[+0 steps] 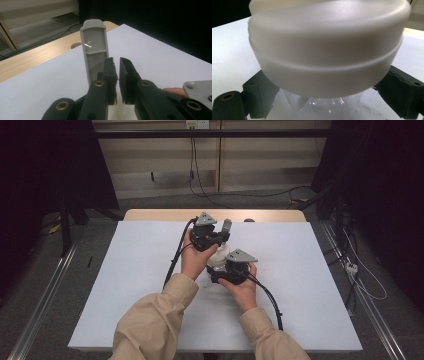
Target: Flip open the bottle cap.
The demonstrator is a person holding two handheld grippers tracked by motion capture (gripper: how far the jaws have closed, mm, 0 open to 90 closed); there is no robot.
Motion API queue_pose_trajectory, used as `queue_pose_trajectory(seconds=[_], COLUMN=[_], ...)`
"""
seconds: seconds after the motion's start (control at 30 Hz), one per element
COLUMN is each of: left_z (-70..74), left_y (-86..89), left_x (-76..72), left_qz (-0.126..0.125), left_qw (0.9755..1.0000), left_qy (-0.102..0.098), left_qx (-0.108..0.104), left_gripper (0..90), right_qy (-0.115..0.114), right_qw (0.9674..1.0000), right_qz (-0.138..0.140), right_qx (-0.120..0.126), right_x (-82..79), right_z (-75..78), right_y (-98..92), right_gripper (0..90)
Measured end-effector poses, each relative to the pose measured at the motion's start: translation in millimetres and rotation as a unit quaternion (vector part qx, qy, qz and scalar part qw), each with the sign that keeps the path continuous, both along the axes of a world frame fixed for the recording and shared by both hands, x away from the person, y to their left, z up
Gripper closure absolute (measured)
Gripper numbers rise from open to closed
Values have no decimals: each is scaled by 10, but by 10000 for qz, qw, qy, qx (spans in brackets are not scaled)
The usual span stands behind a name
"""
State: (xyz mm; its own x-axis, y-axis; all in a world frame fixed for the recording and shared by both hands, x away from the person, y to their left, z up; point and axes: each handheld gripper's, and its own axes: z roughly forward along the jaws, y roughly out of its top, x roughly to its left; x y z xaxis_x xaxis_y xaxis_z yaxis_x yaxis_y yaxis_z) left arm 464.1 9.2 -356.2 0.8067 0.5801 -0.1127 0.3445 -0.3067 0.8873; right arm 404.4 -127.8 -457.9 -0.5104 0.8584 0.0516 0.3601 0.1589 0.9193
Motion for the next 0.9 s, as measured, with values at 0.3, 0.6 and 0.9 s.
queue_pose_trajectory(seconds=[0.3,0.6,0.9], left_z=[-26,14,15], left_y=[84,134,186], left_x=[-20,-60,-107], left_qz=[76,10,53], left_qw=[10000,10000,9998], left_qy=[32,81,127], left_qx=[16,-56,-151], left_gripper=[780,652,474], right_qy=[1,81,124], right_qw=[10000,9999,9997], right_qz=[-39,-25,10], right_qx=[47,127,202], right_x=[-24,-44,-83], right_z=[-6,17,33], right_y=[-23,-29,-39], right_gripper=[69,59,36])
